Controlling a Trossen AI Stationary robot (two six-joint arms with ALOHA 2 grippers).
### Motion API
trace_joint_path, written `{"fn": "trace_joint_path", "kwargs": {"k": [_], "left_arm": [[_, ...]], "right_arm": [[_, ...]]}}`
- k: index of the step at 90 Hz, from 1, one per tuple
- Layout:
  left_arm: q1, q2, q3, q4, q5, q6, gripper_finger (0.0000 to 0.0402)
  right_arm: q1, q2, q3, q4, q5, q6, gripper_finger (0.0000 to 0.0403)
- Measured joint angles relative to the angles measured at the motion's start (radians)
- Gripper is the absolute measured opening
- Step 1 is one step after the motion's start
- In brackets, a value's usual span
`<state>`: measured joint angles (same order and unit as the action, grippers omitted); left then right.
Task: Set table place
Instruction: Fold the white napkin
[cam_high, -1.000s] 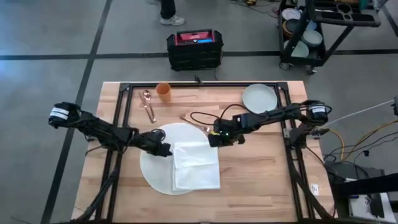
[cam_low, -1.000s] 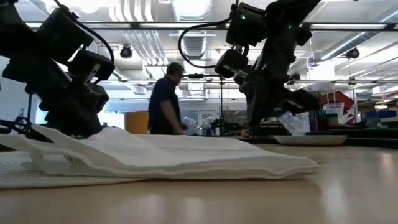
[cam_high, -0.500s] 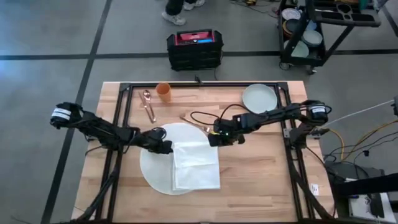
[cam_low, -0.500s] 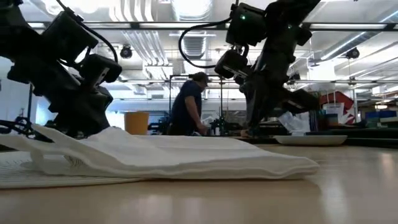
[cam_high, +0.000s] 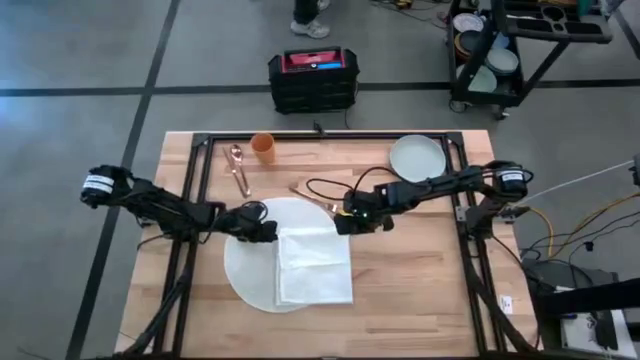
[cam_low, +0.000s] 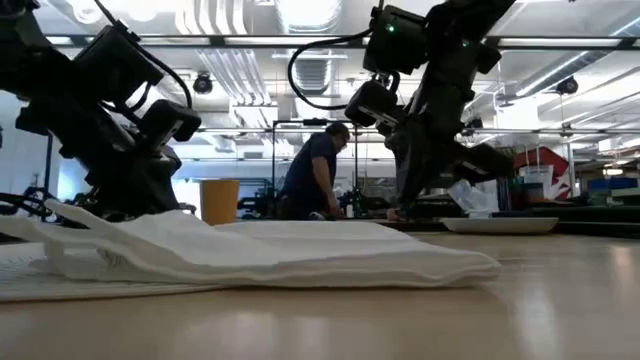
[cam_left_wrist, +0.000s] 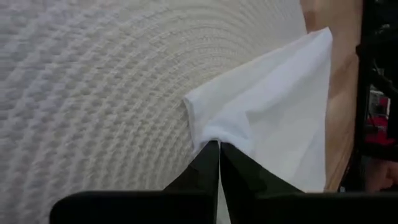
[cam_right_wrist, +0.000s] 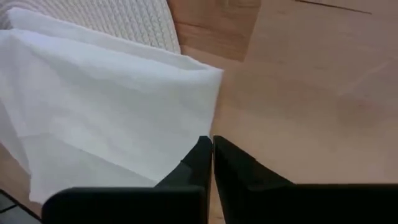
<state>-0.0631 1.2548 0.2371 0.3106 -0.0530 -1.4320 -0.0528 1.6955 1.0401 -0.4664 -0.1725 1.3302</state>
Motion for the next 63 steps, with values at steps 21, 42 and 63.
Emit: {"fn": "trace_joint_path", "kwargs": {"k": [21,42,63], "left_arm": [[0.0,-0.045,-0.002,-0.044,-0.109,-0.042,0.0],[0.001,-0.121,-0.002,-0.094,-0.125,-0.044,0.0],[0.001,-0.212,-0.002,-0.315,-0.118,-0.017,0.0]], "right_arm": [[0.0,-0.006,0.0,0.0,0.016,0.007,0.0],[0.0,-0.012,0.0,-0.001,0.027,0.006,0.0],[0.0,-0.013,0.0,-0.001,0.044,0.011,0.0]]}}
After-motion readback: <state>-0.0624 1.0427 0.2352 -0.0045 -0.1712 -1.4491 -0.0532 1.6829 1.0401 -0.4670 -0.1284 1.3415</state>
